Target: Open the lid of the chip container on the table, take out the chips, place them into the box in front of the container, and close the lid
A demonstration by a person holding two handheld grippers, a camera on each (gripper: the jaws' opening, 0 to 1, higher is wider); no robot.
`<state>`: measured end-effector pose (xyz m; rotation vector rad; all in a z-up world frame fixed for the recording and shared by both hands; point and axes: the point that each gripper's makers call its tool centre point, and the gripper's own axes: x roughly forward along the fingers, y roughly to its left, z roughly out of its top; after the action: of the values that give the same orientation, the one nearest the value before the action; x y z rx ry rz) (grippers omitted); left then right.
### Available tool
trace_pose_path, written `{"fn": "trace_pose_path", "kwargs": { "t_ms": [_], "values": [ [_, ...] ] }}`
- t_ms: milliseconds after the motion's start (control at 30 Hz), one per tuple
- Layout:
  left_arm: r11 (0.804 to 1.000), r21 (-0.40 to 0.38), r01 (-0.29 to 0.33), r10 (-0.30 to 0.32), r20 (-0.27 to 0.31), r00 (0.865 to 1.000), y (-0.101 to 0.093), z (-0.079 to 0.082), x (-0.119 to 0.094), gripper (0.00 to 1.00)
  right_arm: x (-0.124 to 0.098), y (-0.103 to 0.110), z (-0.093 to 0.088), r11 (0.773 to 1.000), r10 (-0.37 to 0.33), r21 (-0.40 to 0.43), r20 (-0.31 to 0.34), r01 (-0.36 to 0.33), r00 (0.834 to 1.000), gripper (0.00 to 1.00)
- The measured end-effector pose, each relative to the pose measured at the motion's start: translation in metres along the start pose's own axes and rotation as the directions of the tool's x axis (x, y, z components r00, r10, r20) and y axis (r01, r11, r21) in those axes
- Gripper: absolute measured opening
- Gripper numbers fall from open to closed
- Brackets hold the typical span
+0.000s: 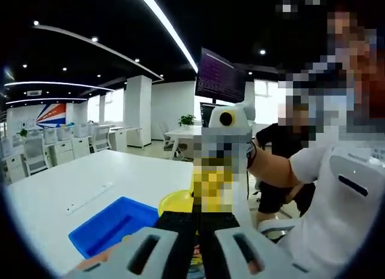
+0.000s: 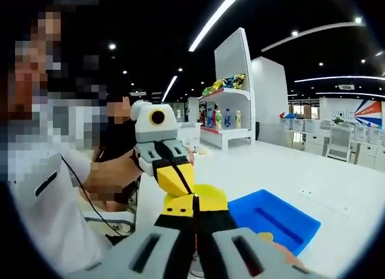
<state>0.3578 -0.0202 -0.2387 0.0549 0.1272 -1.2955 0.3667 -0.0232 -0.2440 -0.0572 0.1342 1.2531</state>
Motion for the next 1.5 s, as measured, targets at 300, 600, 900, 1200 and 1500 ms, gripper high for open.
{"fn": "trace_pose_path", "kwargs": {
  "t_ms": [300, 600, 900, 1200, 1500],
  "values": [
    [0.999, 0.043, -0.009, 0.006, 0.065, 0.998, -0.001, 0.002, -0.001, 0.02, 0.001, 0.002, 0.002, 0.999, -0.008, -0.038, 0.021, 0.009, 1.0, 0.01],
    [0.999, 0.041, -0.03, 0.024, 0.131, 0.991, 0.007, 0.009, -0.008, 0.21, -0.003, -0.001, 0.003, 0.998, -0.024, -0.051, 0.05, 0.026, 0.998, 0.17],
    [0.992, 0.101, -0.073, 0.064, 0.093, 0.994, 0.011, 0.003, -0.015, 0.28, -0.009, -0.007, 0.008, 0.998, -0.054, -0.041, 0.071, 0.057, 0.996, 0.22],
    [0.998, 0.045, -0.039, 0.032, 0.145, 0.989, 0.015, 0.013, -0.021, 0.29, -0.008, -0.009, 0.017, 0.998, -0.047, -0.025, 0.113, 0.05, 0.992, 0.24],
    [0.999, 0.037, 0.006, -0.009, 0.095, 0.995, 0.009, -0.003, -0.008, 0.42, 0.005, -0.005, 0.004, 1.0, 0.003, -0.014, 0.066, -0.002, 0.998, 0.29]
  ]
}}
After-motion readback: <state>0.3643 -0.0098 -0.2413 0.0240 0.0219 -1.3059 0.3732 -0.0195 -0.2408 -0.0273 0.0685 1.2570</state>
